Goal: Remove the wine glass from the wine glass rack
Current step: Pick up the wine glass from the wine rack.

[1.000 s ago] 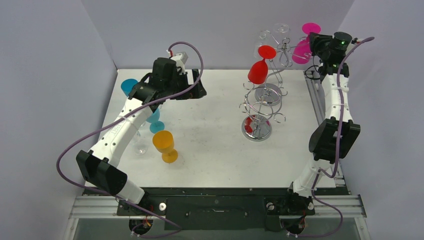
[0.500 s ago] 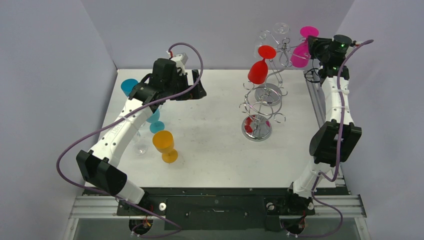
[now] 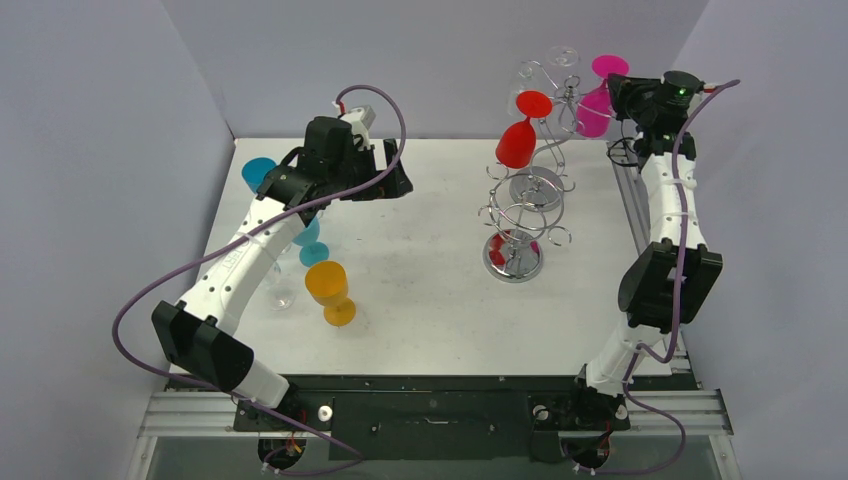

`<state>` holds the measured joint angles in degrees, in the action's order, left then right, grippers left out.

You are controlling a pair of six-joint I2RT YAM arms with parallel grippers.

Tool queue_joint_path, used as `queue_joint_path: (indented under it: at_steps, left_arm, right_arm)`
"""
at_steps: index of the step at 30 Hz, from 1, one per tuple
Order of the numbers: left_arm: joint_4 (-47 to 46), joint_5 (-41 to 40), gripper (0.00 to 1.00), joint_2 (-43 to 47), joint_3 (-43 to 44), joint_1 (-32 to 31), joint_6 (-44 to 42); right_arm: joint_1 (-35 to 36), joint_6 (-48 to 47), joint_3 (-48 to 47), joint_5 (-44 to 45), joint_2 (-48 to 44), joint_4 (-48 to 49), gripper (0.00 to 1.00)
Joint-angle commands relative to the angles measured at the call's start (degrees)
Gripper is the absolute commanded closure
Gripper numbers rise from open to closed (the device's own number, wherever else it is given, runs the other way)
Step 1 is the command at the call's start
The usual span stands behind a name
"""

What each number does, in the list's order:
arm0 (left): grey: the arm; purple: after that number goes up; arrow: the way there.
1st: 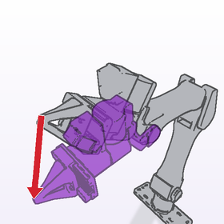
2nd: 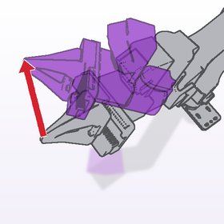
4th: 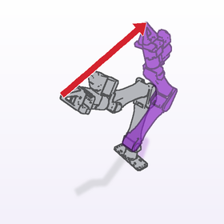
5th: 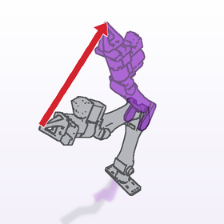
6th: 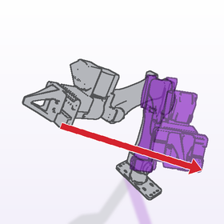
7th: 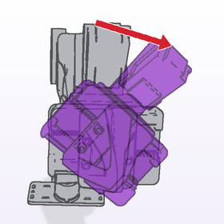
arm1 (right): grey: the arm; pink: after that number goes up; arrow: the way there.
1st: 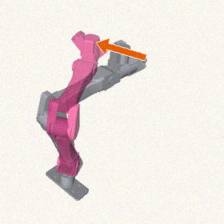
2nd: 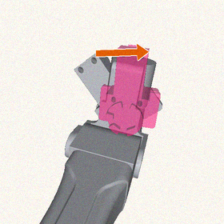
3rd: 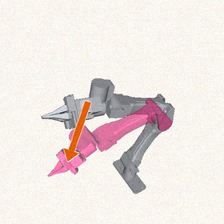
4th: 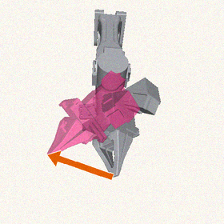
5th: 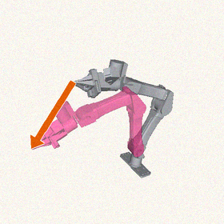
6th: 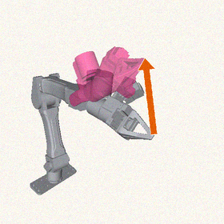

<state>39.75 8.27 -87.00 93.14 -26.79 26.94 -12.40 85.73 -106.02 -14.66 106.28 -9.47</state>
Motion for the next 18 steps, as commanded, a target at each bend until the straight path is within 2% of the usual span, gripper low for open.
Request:
queue_joint_path:
  at_steps: [1,18]
  left_arm:
    - [-2.7,0.7,0.07,2.5,0.4,0.4,0.5]
    - [-1.8,0.4,0.07,2.8,1.0,0.9,0.1]
  right_arm:
    - [1.2,-0.7,-3.2,-2.1,-1.5,2.5,1.00]
    - [1.9,0.2,-16.3,-2.8,8.6,2.8,1.00]
